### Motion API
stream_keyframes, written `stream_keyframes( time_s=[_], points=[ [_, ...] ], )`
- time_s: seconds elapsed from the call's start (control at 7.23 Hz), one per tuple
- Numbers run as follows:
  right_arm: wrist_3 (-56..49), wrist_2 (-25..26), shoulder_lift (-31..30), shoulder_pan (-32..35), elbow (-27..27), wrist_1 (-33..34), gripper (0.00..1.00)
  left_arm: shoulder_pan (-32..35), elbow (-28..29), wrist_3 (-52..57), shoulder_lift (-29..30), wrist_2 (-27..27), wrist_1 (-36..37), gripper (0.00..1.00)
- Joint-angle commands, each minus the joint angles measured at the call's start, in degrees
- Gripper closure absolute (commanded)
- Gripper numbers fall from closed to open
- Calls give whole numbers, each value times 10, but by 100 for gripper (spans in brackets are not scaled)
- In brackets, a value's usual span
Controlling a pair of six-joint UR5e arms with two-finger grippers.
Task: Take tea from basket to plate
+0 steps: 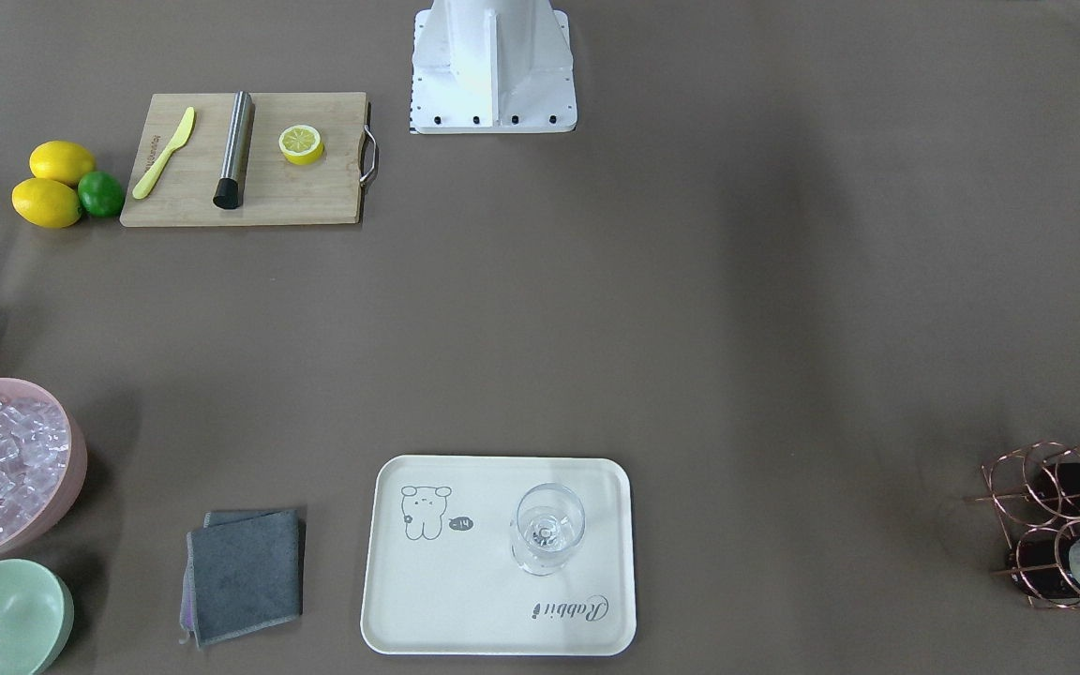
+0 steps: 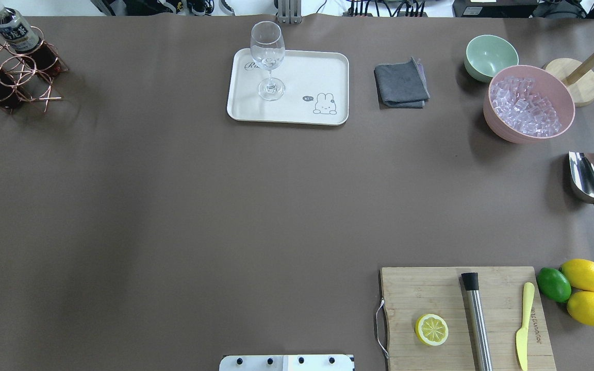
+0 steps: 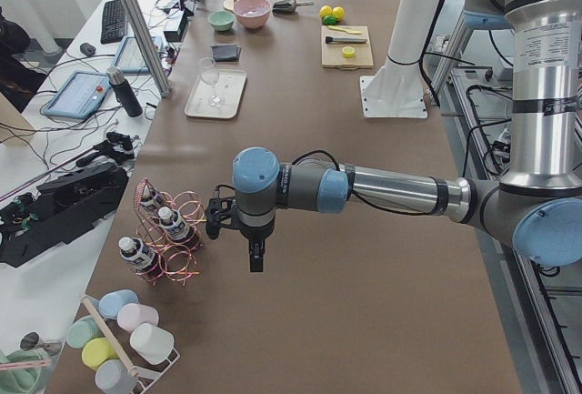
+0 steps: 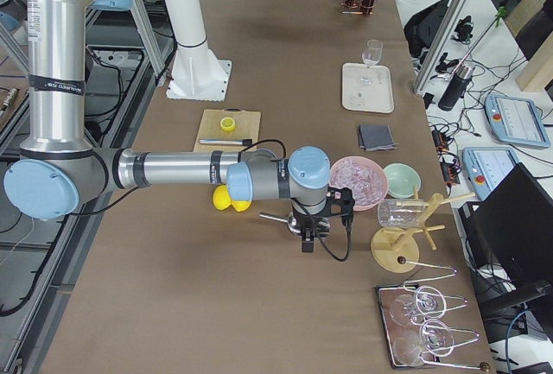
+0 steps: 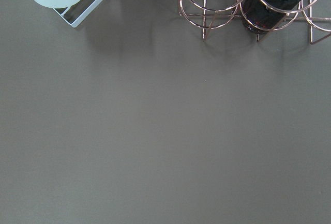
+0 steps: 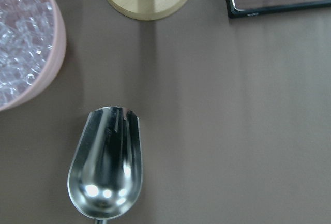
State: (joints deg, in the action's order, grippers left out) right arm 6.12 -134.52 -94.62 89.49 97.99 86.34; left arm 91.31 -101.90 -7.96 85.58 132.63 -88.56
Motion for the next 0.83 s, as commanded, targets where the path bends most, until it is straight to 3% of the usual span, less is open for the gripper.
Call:
stream_keyframes(
  time_s=[0.0, 0.28, 0.55, 0.69],
  points=[
    [1, -48, 66, -8, 4, -1, 0, -10, 1, 0, 2, 4, -3, 2],
    [2, -67, 98, -51, 8, -46, 0, -10, -4, 1, 6, 4, -1, 2],
    [1, -68, 102, -135, -11, -210, 0, -13, 6, 3, 13, -1, -2, 2],
    [0, -68, 131, -183, -17, -261, 0, -17, 8, 3, 18, 1, -1, 2]
  ],
)
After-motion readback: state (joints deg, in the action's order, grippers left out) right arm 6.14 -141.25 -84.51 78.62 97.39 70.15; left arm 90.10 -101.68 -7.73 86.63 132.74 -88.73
